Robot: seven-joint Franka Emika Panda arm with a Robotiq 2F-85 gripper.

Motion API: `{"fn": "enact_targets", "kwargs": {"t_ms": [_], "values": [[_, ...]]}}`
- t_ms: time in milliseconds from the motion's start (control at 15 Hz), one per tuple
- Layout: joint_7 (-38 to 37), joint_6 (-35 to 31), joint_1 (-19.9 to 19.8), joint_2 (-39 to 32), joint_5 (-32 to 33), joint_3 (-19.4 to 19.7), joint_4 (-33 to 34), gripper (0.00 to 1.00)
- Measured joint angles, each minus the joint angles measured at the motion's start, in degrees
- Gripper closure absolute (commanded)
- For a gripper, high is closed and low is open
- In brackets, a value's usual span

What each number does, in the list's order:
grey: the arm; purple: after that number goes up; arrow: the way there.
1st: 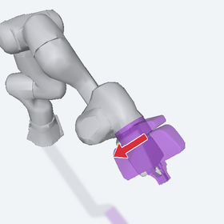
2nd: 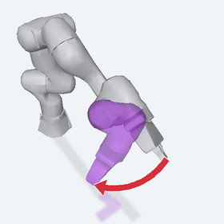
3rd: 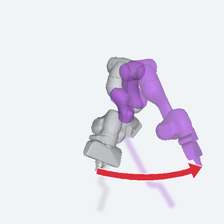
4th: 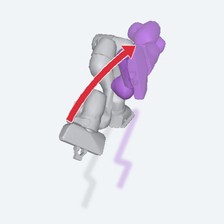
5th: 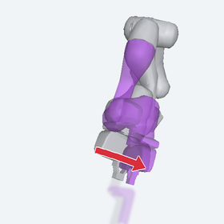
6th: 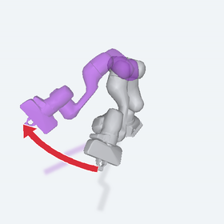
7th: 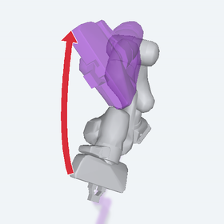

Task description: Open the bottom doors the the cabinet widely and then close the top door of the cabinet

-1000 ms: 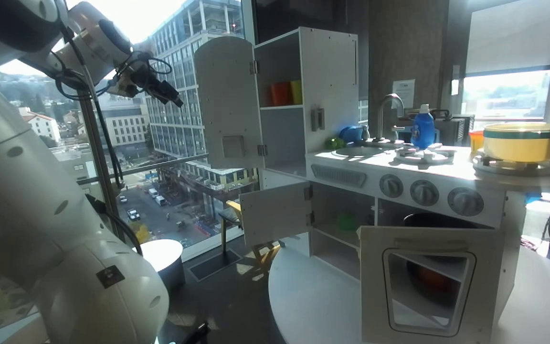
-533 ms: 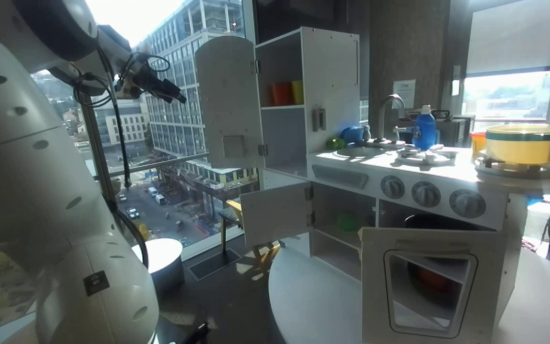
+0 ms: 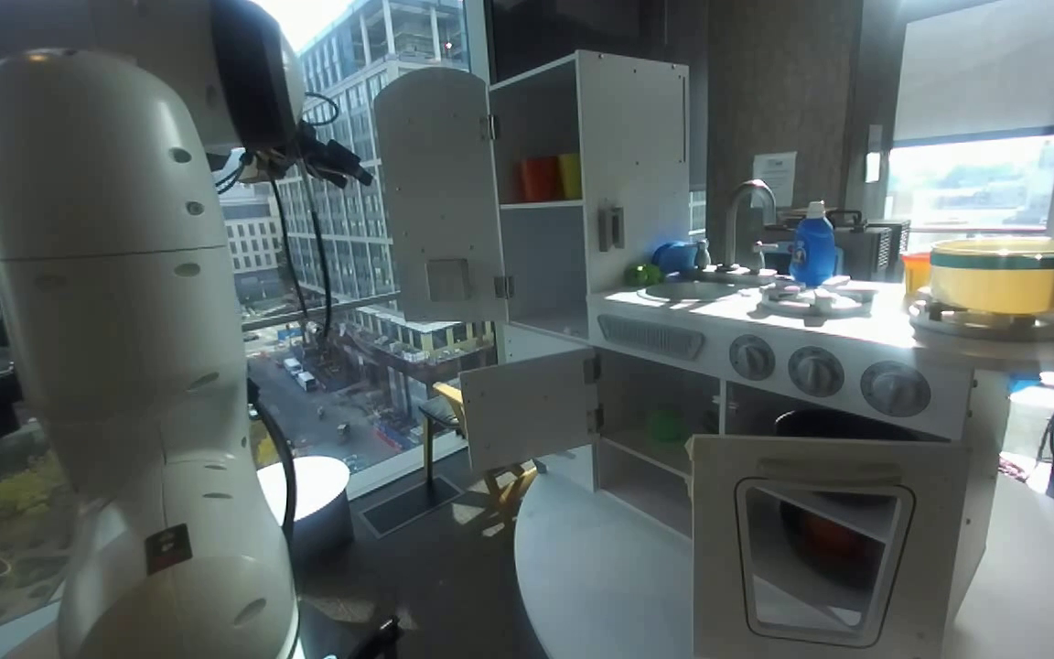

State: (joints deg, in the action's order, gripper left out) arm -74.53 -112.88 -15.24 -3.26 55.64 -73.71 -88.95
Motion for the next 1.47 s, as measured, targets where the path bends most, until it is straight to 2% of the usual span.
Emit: {"fn": "enact_targets", "kwargs": {"t_ms": [133, 267, 667, 867, 1067, 1400, 1467], "values": [[-2.19, 2.46, 3.30, -3.60, 5.31, -0.05, 1.52, 0.00], [-4.72, 5.27, 8.25, -7.67, 11.45, 1.15, 3.19, 0.00], [-8.09, 12.31, 28.62, -22.06, 28.07, 10.05, 14.55, 0.00], [-7.50, 15.25, 36.15, -27.12, 33.32, 14.02, 21.71, 0.00], [-5.74, 17.71, 39.99, -29.87, 35.45, 16.78, 27.17, 0.00], [-3.40, 19.22, 41.77, -31.38, 36.95, 20.33, 32.20, 0.00], [-3.19, 18.88, 42.75, -31.22, 36.15, 22.69, 32.96, 0.00]]}}
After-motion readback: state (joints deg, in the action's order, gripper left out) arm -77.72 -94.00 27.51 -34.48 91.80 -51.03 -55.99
